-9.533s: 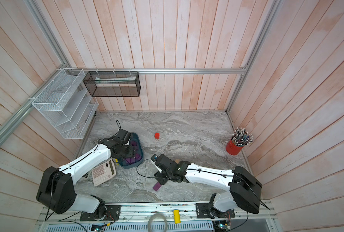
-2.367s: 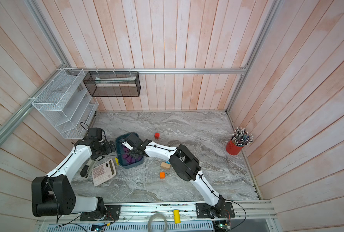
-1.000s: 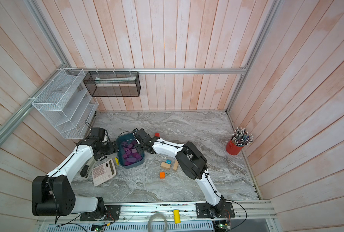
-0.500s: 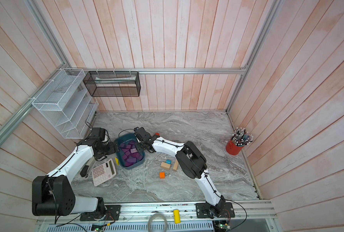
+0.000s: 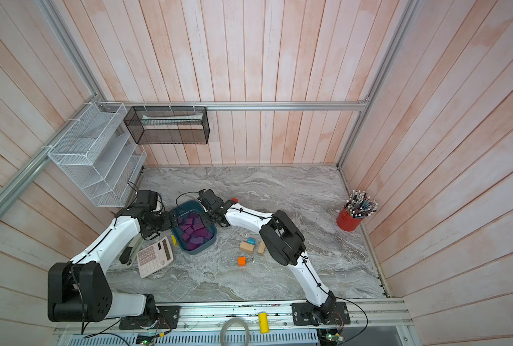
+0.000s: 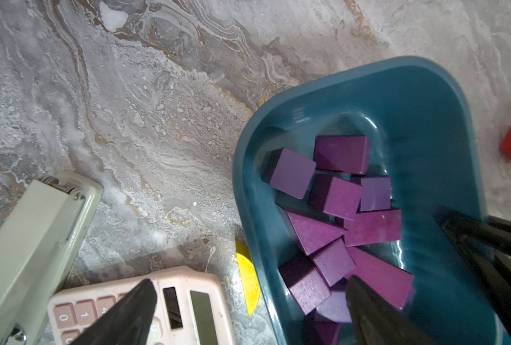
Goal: Pick purple bricks into the storage bin
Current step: Pick up the storage box at the center of the board.
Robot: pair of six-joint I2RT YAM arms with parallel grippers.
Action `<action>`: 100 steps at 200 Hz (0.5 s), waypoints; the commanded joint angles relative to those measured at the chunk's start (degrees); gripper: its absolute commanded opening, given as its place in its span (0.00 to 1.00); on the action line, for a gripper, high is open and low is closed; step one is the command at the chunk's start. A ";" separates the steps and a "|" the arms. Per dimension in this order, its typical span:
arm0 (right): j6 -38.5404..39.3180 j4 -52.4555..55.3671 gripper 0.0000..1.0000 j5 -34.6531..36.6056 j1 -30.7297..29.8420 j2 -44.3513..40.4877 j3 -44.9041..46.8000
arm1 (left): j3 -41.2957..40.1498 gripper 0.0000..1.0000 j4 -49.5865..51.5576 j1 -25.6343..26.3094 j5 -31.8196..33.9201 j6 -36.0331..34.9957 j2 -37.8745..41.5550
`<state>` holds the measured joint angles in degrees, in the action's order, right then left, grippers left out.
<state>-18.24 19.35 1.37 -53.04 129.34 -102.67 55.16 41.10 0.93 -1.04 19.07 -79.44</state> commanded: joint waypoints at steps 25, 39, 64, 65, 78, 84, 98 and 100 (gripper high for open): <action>-0.87 2.35 0.00 0.98 0.74 -4.16 -2.26 | 0.07 1.00 -0.54 0.30 0.94 -0.67 1.09; -1.26 1.88 0.00 0.98 1.12 -5.88 -1.19 | -0.03 1.00 -0.98 0.22 1.03 -0.49 2.10; -1.79 1.02 0.00 0.77 1.85 -9.05 1.54 | -0.13 1.00 -1.46 0.13 1.11 -0.24 3.70; -1.80 0.98 0.00 0.75 1.87 -9.17 1.70 | -0.13 1.00 -1.46 0.13 1.12 -0.16 3.73; -1.83 0.87 0.00 0.94 2.29 -10.65 2.88 | -0.20 1.00 -1.64 -0.03 0.62 -0.17 4.26; -2.05 0.57 0.00 0.85 2.61 -11.38 3.50 | -0.14 1.00 -1.80 -0.05 0.31 -0.20 4.53; -2.56 -0.21 0.00 0.18 3.34 -13.09 5.30 | -0.32 1.00 -2.17 -0.20 -0.09 -0.34 4.88; -2.65 -0.33 0.00 0.05 3.43 -13.35 5.60 | -0.36 1.00 -2.21 -0.15 -0.10 -0.30 4.90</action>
<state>-18.85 21.32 1.89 -51.03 120.53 -98.94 55.16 40.42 0.91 -1.06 19.09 -75.72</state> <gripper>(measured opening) 0.090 0.995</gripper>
